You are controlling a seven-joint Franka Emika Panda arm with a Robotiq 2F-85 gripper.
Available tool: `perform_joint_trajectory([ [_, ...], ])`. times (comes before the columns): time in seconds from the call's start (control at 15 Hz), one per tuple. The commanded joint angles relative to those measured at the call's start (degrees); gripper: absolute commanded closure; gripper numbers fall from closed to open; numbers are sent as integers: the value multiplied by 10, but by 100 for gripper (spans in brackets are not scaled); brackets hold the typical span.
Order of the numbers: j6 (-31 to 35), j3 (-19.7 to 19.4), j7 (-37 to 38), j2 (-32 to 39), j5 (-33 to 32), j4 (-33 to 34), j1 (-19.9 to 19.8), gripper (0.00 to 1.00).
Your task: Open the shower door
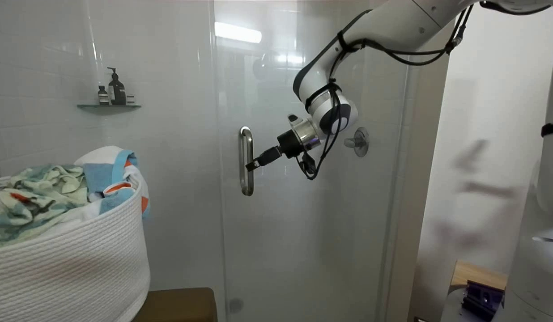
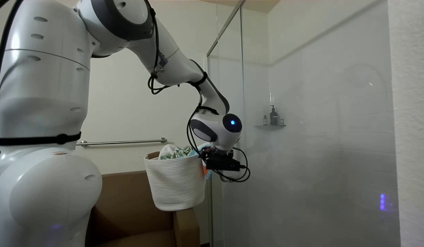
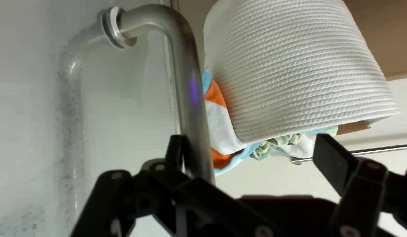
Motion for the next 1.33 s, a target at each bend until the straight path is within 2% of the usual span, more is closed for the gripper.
perform_joint_trajectory([
  [0.0,-58,-3,14,-37,-27,-46,11,0],
  [0.6,-106,-14,25,-78,-69,-91,10,0],
  [1.07,-108,-8,31,-112,-70,-130,14,0],
  [1.27,-95,-1,56,-134,-83,-145,16,0],
])
